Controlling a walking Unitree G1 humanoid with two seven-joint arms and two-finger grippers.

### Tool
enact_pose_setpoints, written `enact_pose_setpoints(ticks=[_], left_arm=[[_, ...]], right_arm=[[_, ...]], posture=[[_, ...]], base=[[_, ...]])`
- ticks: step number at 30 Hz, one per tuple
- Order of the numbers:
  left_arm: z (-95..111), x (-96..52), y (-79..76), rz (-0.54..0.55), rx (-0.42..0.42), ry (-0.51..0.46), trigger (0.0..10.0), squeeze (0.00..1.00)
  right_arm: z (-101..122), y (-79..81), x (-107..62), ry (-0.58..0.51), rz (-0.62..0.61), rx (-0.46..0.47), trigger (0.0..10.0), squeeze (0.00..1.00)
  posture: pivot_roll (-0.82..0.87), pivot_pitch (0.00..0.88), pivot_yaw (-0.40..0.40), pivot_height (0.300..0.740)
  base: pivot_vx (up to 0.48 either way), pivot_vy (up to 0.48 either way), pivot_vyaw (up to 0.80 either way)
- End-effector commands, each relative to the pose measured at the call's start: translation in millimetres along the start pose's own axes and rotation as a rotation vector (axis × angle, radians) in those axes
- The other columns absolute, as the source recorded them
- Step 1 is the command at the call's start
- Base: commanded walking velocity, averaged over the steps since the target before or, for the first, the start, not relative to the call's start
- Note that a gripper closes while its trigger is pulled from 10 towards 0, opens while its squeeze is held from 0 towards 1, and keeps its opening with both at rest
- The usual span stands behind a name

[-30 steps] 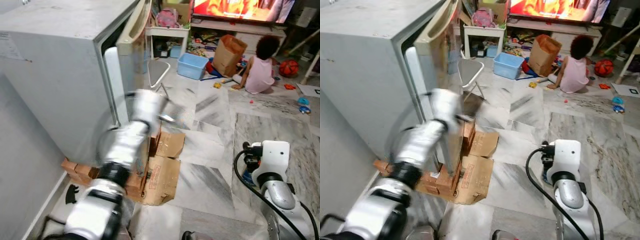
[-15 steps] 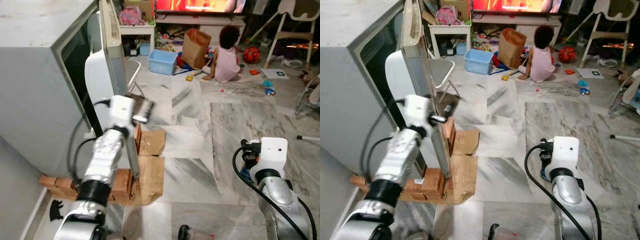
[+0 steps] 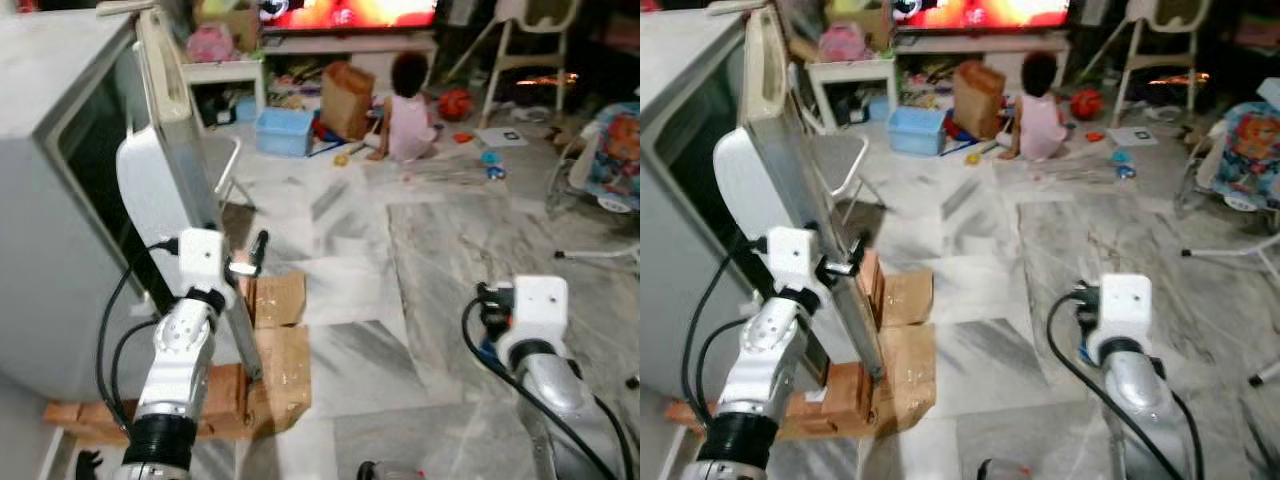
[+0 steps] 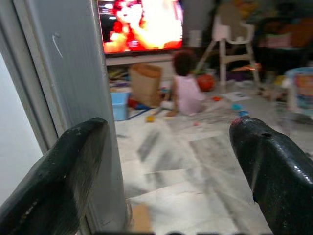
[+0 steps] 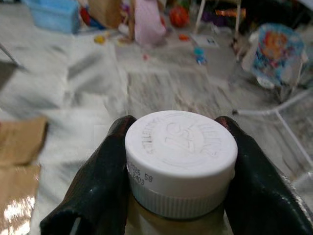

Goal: Restocking fridge

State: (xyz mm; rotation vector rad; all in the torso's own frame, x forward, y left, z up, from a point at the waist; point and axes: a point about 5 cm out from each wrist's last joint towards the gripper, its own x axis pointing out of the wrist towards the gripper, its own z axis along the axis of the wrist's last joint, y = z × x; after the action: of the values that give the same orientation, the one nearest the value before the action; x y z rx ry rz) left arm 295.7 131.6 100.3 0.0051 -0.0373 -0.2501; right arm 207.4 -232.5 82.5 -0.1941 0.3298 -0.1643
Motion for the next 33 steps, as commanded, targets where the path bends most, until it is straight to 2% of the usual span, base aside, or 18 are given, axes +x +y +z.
enact_pose_setpoints(ticks=[1, 3, 6, 10, 15, 23, 30, 33], left_arm=[[6.4, -2.8, 23.3, 0.113, 0.024, -0.003, 10.0, 0.00], [6.7, -4.0, 26.8, 0.135, 0.032, 0.000, 10.0, 0.00], [5.3, -8.9, 40.9, 0.217, 0.040, 0.018, 10.0, 0.00], [2.6, -10.2, 45.4, 0.240, 0.030, 0.038, 10.0, 0.00], [4.8, -5.1, 54.9, 0.317, 0.026, 0.046, 10.0, 0.00], [11.6, -0.1, 52.5, 0.320, 0.002, 0.020, 10.0, 0.00], [1.6, -12.2, 57.7, 0.343, 0.008, 0.056, 10.0, 0.00], [0.9, -18.1, 65.7, 0.366, 0.039, 0.054, 10.0, 0.00]], right_arm=[[-1.3, -6.4, -9.3, -0.006, 0.007, -0.008, 10.0, 0.00], [-6.1, -7.8, -12.5, 0.010, 0.011, -0.004, 10.0, 0.00], [-11.2, -6.2, -21.0, 0.026, 0.030, 0.017, 10.0, 0.00], [-10.8, -3.1, -17.7, 0.019, 0.037, 0.021, 10.0, 0.00], [-6.1, -1.2, -8.9, -0.004, 0.046, 0.022, 10.0, 0.00], [-4.3, -1.2, -5.1, -0.011, 0.042, 0.021, 10.0, 0.00], [-4.5, -0.6, -4.9, -0.012, 0.033, 0.026, 10.0, 0.00], [-3.9, 0.1, -4.5, -0.013, 0.036, 0.023, 10.0, 0.00]], posture=[[-0.01, 0.000, -0.025, 0.740], [-0.02, 0.000, -0.024, 0.740], [-0.02, 0.000, -0.021, 0.740], [-0.01, 0.000, -0.018, 0.740], [-0.01, 0.000, -0.021, 0.740], [-0.01, 0.000, -0.021, 0.740], [-0.01, 0.000, -0.019, 0.740], [-0.01, 0.000, -0.021, 0.740]], base=[[0.266, 0.000, 0.00], [0.133, 0.000, 0.00], [0.000, 0.000, 0.00], [0.000, 0.000, 0.00], [0.000, 0.000, 0.00], [0.000, 0.000, 0.00], [0.000, 0.000, 0.00], [0.101, 0.000, 0.00]])
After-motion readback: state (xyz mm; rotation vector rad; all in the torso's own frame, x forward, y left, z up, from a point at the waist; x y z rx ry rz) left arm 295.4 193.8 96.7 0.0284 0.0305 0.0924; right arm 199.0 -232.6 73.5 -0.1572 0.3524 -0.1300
